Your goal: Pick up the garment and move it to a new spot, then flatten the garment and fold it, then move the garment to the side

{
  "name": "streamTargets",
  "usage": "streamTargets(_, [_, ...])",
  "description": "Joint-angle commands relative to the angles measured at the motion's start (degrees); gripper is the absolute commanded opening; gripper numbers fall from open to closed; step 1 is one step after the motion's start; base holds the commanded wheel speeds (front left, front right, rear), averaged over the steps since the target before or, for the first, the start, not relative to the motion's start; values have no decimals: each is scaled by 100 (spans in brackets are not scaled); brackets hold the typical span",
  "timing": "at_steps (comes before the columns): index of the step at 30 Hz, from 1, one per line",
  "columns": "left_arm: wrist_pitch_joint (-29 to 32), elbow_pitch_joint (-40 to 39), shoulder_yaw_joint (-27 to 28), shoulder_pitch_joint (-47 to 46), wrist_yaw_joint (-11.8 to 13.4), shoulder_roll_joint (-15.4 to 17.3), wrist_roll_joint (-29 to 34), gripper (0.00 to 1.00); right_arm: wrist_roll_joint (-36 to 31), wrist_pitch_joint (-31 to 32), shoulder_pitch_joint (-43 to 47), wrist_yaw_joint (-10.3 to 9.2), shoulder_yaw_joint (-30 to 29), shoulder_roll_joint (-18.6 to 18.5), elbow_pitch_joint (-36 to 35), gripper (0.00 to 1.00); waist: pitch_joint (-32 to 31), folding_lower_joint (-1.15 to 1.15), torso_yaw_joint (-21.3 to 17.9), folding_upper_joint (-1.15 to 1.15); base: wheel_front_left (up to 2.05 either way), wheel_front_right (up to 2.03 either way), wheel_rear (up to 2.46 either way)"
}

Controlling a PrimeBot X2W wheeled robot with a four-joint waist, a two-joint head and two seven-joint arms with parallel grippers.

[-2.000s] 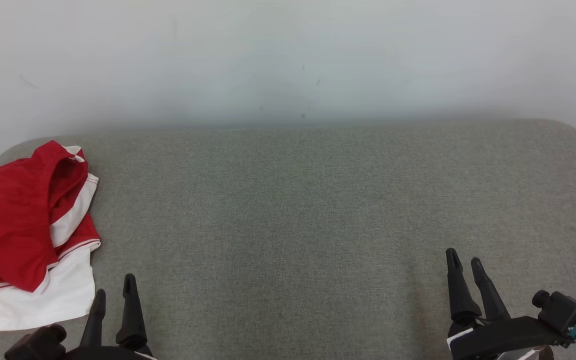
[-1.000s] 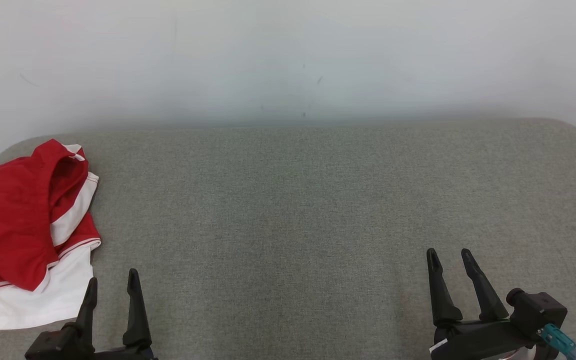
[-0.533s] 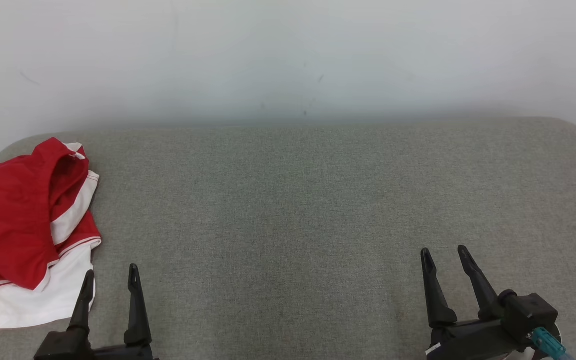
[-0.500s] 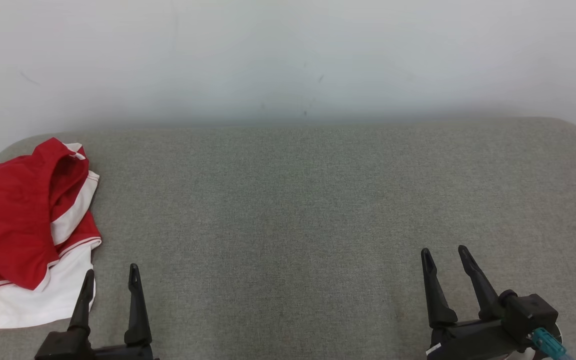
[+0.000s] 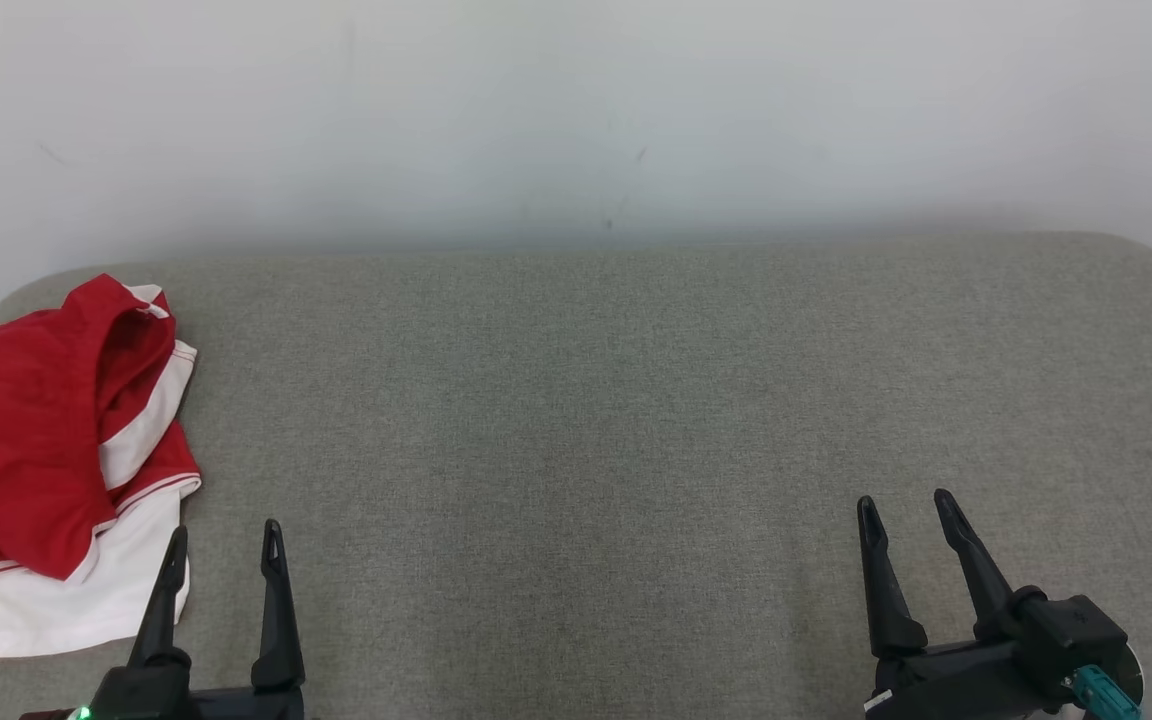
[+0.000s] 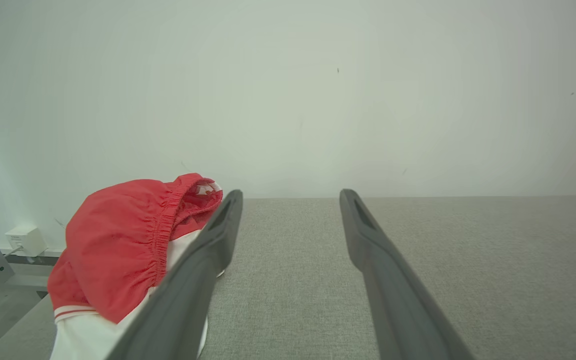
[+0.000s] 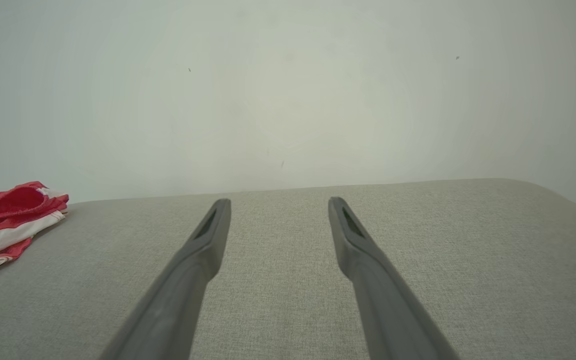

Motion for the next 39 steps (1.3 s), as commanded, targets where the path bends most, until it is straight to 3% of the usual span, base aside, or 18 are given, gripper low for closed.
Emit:
streamTargets(1, [-43, -44, 17, 82, -34, 11, 134, 100, -35, -51, 9, -11, -4, -16, -9, 100, 2, 1, -4, 0, 0, 0, 0])
streamTargets(13, [-163, -25, 127, 125, -264, -68, 507, 100, -115, -167, 50, -12, -47, -16, 69, 100, 0, 1, -11, 0, 0, 0, 0])
streamTargets(39, [-156, 303, 348, 131, -619, -183, 374, 100, 2, -155, 120, -12, -51, -16, 201, 100, -98, 1, 183, 0, 0, 0, 0])
